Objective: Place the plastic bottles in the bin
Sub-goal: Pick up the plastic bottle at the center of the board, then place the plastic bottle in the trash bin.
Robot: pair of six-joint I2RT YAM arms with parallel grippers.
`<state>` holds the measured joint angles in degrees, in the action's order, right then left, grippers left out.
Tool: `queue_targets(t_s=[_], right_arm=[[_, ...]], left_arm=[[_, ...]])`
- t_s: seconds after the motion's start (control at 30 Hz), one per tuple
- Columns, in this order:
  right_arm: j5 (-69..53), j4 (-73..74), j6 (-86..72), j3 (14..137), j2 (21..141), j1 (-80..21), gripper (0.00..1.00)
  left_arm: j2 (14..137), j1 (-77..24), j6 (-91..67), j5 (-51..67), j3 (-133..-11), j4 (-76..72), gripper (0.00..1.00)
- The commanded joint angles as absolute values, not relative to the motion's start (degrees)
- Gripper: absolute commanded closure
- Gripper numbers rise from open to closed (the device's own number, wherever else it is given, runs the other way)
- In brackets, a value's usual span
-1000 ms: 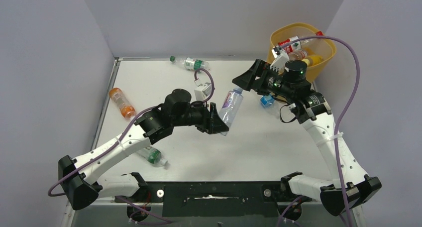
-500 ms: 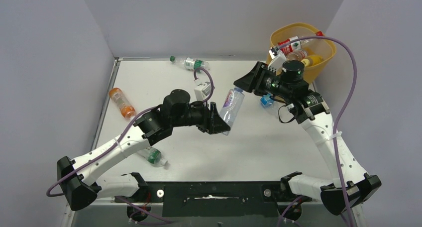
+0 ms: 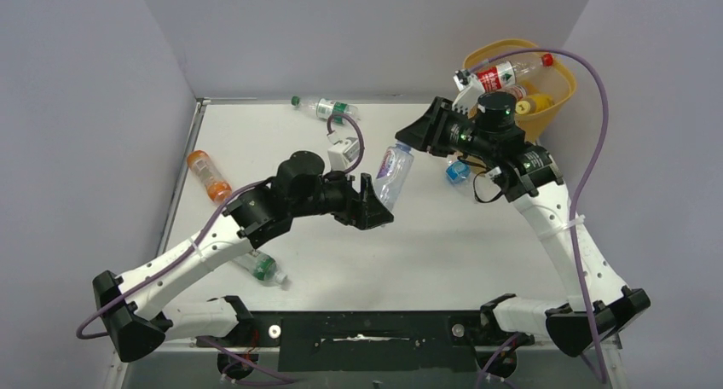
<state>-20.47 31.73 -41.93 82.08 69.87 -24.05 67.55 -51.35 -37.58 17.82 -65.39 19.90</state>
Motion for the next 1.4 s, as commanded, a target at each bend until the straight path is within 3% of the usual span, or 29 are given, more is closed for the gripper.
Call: queue_targets(t_s=[0.0, 0.07, 0.43, 0.7, 1.03, 1.37], right_arm=[[-18.5, 35.2, -37.6, 93.5, 72.5, -22.6, 0.86], [-19.5, 37.7, -36.3, 98.4, 74.6, -20.2, 0.86], [-32.1, 40.8, -36.3, 122.8, 87.3, 8.7, 0.89], [-34.0, 26.7, -45.4, 120.8, 90.4, 23.2, 0.89], [-30.2, 23.1, -46.9, 122.7, 98.0, 26.8, 0.89], [-26.4, 22.2, -43.1, 117.3, 100.2, 26.5, 0.89]], left_arm=[[63.7, -51.5, -34.5, 11.3, -73.2, 25.8, 0.23], [62.1, -51.3, -34.2, 8.7, -75.1, 28.5, 0.17], [54.6, -50.4, -34.1, 0.7, -79.6, 37.3, 0.15], [53.0, -50.1, -34.6, -0.1, -75.9, 39.0, 0.15], [54.0, -49.8, -33.7, -1.0, -75.0, 40.0, 0.15], [61.2, -45.4, -33.9, -1.2, -76.8, 39.8, 0.14]])
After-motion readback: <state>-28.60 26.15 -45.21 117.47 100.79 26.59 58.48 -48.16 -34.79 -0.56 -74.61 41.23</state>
